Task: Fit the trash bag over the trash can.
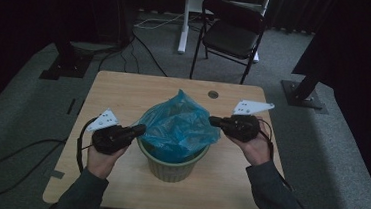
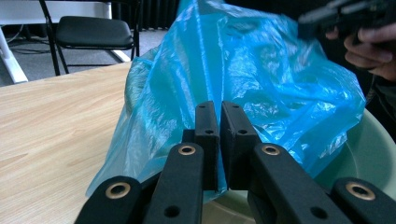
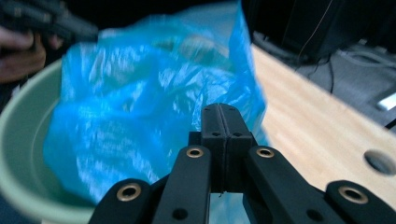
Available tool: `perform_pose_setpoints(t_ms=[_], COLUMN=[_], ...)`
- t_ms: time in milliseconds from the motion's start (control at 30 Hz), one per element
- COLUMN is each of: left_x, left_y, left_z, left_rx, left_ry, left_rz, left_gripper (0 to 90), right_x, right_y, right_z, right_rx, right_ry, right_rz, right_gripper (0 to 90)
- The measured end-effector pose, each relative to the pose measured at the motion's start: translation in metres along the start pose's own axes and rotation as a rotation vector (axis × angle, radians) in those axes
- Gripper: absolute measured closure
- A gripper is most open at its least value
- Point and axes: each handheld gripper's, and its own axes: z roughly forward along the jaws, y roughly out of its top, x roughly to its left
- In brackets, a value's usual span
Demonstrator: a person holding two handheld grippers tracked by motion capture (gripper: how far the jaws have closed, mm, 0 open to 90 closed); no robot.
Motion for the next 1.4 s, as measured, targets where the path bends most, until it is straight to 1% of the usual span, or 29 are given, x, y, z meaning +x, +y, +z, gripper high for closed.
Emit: perform_pose_setpoints(t_ms=[67,100,200,267,433,533,633,667,767,833,933,1067,1200,1400], left_x=[0.000,0.000,-0.001,-0.002,-0.002,-0.003,-0.004,-0.007,-0.009,-0.011,-0.009,-0.008,-0.004,0.004], left_y=[0.000,-0.001,-0.002,-0.003,-0.007,-0.010,-0.011,-0.014,-0.017,-0.021,-0.026,-0.026,-0.024,-0.016], left_z=[-0.002,-0.002,-0.005,-0.007,-0.014,-0.018,-0.019,-0.022,-0.025,-0.026,-0.025,-0.024,-0.018,-0.005], left_rx=[-0.001,0.001,0.002,0.004,-0.001,-0.002,-0.002,-0.001,0.006,0.024,0.032,0.029,0.028,0.025], left_ry=[0.001,0.000,0.000,0.001,0.007,0.001,0.002,-0.002,-0.006,-0.005,-0.013,-0.013,-0.006,0.007], left_rz=[0.003,0.003,0.006,0.011,0.002,-0.005,-0.004,-0.002,-0.001,0.008,-0.005,-0.015,-0.022,-0.025], left_gripper=[86.1,86.6,87.3,87.4,87.3,87.3,87.2,87.1,87.2,87.2,87.4,87.5,87.8,88.8], right_x=[0.001,0.002,0.006,0.009,0.015,0.019,0.021,0.024,0.029,0.032,0.036,0.036,0.035,0.025], right_y=[-0.008,-0.011,-0.017,-0.020,-0.026,-0.029,-0.031,-0.031,-0.032,-0.033,-0.036,-0.035,-0.033,-0.030], right_z=[0.000,0.000,-0.002,-0.004,-0.010,-0.010,-0.011,-0.012,-0.012,-0.012,-0.011,-0.011,-0.009,-0.002], right_rx=[0.010,0.014,0.012,0.014,0.011,0.026,0.028,0.035,0.058,0.073,0.087,0.087,0.089,0.077], right_ry=[0.027,0.031,0.061,0.071,0.105,0.130,0.148,0.165,0.182,0.194,0.213,0.207,0.160,0.102], right_rz=[0.013,0.017,0.033,0.033,0.037,0.025,0.024,0.012,-0.007,-0.026,-0.050,-0.053,-0.068,-0.055], right_gripper=[89.9,89.9,89.9,89.9,89.9,89.9,89.9,89.9,89.8,89.8,89.8,89.8,89.8,89.9])
